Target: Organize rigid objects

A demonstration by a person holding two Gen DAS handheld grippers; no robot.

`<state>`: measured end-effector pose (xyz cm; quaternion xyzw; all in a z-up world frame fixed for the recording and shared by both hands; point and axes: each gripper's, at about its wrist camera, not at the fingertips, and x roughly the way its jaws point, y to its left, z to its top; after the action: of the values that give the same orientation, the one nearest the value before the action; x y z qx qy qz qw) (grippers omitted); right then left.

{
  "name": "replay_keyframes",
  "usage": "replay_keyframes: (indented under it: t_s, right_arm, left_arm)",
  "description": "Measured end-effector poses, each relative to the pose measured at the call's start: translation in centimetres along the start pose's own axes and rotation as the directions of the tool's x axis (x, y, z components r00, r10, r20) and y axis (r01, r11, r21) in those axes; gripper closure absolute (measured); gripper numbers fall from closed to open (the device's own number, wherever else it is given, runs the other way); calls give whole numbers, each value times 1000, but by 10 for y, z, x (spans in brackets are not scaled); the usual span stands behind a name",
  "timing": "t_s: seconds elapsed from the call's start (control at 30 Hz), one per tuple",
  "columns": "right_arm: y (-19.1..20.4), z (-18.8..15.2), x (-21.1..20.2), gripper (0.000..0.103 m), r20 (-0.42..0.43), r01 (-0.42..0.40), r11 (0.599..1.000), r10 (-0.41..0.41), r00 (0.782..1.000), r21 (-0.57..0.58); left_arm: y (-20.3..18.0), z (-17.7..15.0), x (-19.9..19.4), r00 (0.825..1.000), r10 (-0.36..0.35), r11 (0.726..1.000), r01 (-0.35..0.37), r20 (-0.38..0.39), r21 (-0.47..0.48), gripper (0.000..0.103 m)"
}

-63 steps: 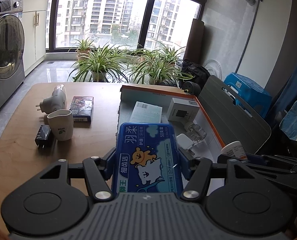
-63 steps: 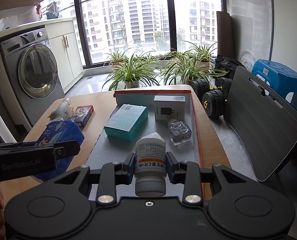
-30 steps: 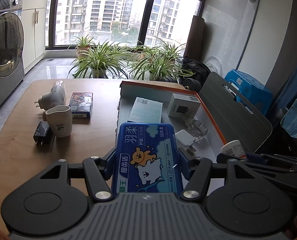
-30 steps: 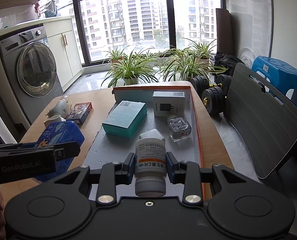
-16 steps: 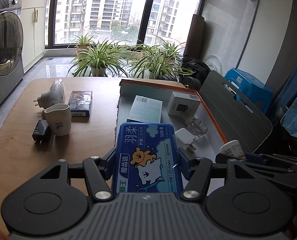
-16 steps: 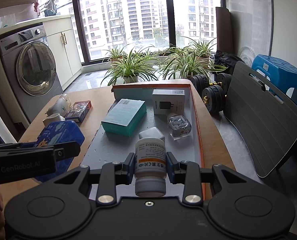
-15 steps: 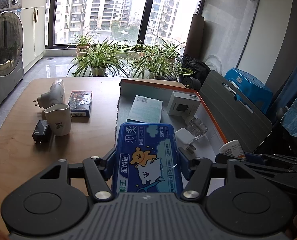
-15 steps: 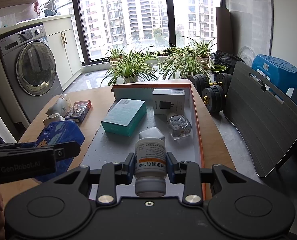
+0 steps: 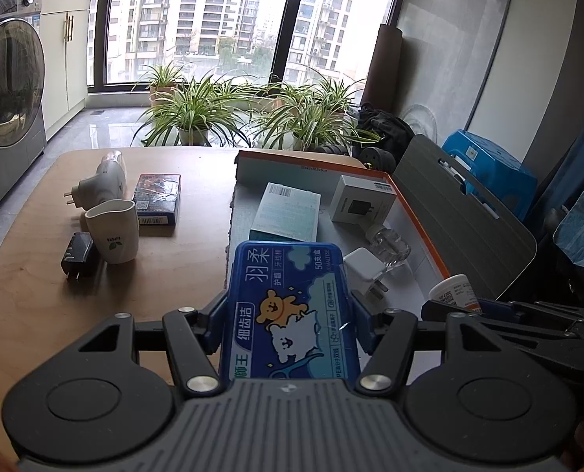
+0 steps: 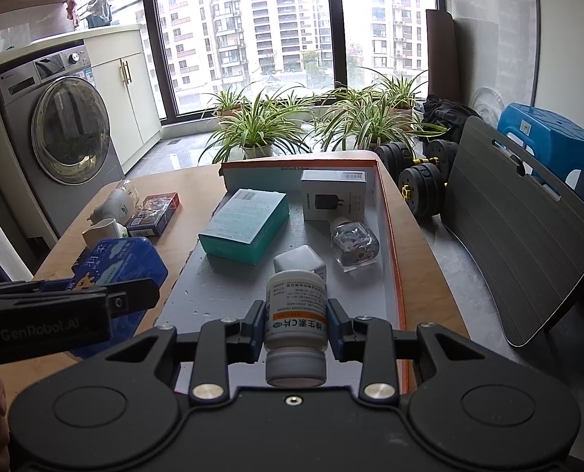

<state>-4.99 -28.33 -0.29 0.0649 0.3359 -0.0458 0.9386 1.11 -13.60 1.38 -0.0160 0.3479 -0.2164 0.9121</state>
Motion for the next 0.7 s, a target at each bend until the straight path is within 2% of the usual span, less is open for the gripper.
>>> replay_keyframes:
  t_s: [0.7]
  right_arm:
    - [3,5,6,63,-18,-1,1000,1,1000,0]
  left_arm:
    - [1,1,9,1000,1,1000,-1,-25,6,40]
